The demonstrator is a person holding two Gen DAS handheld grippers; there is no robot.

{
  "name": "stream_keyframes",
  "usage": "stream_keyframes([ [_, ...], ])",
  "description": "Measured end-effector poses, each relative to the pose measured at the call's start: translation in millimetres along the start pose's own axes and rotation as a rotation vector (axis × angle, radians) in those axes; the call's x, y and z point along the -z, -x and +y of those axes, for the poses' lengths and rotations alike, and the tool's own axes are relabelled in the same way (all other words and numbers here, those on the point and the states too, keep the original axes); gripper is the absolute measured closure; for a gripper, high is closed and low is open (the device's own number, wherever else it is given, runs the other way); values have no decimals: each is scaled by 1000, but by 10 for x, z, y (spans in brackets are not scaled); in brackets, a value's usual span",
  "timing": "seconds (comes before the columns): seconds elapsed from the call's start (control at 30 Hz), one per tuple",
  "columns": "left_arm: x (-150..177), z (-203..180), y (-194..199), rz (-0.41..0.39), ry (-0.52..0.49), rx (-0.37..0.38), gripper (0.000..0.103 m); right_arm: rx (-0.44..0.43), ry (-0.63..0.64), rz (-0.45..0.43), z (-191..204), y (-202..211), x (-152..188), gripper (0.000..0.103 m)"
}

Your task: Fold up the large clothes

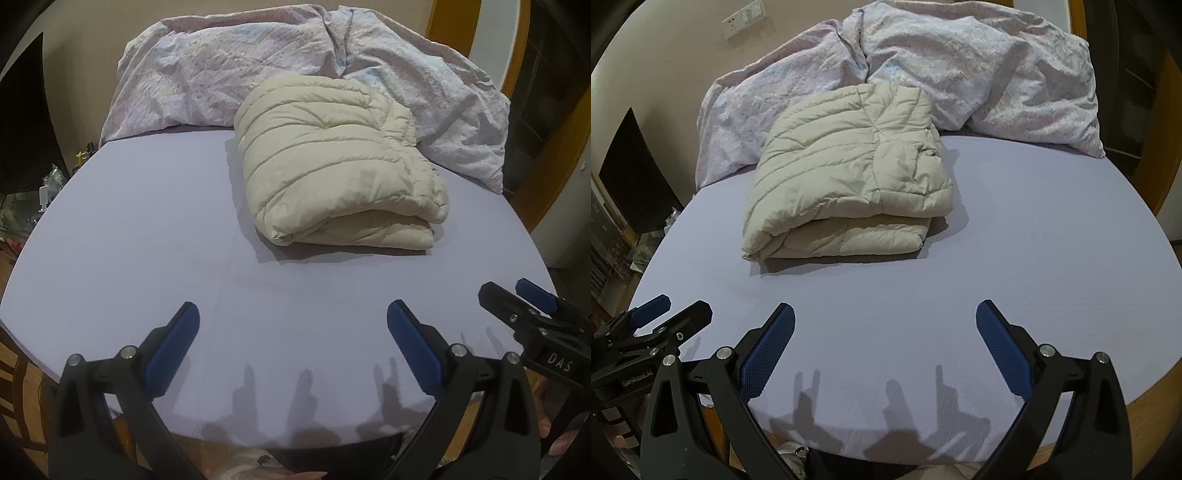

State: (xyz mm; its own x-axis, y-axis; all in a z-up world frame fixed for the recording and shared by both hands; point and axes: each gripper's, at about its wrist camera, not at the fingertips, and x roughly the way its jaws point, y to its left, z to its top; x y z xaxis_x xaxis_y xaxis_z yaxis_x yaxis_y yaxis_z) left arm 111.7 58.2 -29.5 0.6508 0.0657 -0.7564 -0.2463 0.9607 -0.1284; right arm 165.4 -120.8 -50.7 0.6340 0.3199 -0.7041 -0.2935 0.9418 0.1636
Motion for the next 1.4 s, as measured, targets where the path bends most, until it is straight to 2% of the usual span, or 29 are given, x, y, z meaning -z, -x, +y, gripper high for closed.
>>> stream_keyframes([
  [0.37, -2, -48, 149, -8, -14, 5, 3, -39, -22, 9, 2, 103, 12, 3],
  [0.7, -14, -92, 210, -7, -8, 45, 3, -69, -39, 7, -19, 161, 8, 3],
  [1.4, -22, -150, 235, -10, -10, 54, 3, -75, -43, -5, -48, 223, 11, 3],
])
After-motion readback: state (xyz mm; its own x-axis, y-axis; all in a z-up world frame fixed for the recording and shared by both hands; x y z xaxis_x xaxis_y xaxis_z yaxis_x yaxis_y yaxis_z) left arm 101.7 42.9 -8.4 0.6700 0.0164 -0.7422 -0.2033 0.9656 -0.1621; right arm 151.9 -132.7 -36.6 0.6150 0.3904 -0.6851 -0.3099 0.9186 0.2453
